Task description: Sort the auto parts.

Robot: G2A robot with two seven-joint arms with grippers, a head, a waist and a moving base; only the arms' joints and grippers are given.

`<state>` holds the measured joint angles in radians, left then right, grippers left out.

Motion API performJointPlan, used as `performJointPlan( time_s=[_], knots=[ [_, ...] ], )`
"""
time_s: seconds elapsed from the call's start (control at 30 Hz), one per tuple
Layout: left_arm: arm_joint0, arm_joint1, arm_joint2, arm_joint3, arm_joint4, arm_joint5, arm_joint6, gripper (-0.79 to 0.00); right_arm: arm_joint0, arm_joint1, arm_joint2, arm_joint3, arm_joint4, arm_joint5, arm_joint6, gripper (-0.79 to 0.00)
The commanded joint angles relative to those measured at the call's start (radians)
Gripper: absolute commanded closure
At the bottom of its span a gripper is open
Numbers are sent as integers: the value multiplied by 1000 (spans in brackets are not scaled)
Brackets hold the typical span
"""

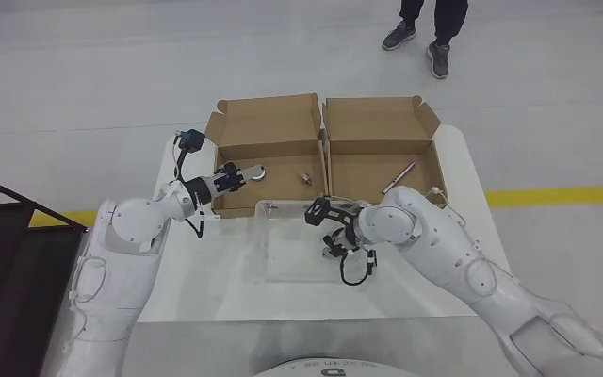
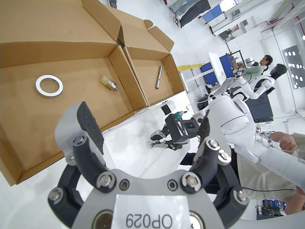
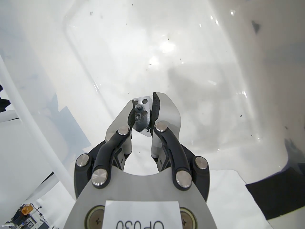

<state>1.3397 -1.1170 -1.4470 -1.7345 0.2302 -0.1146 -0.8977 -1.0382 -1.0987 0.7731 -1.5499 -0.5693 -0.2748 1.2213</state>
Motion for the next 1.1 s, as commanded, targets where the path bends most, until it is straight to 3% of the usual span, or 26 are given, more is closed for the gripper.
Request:
performJointPlan(
  time_s=[0.0,0.27,0.47,0.77,1.07],
  knots=[
    [0,0,0,0,0,0,0,-785,-6,5,21,-8,18,-7,-11,0],
    [0,0,0,0,0,0,0,-785,-63,29,170,1,266,-103,-153,0],
    [0,0,0,0,0,0,0,-785,-117,42,283,38,570,-254,-251,0],
    [0,0,0,0,0,0,0,-785,-172,58,374,88,981,-417,-175,0],
    [0,0,0,0,0,0,0,-785,-169,59,382,113,1051,-443,-151,0]
  ],
)
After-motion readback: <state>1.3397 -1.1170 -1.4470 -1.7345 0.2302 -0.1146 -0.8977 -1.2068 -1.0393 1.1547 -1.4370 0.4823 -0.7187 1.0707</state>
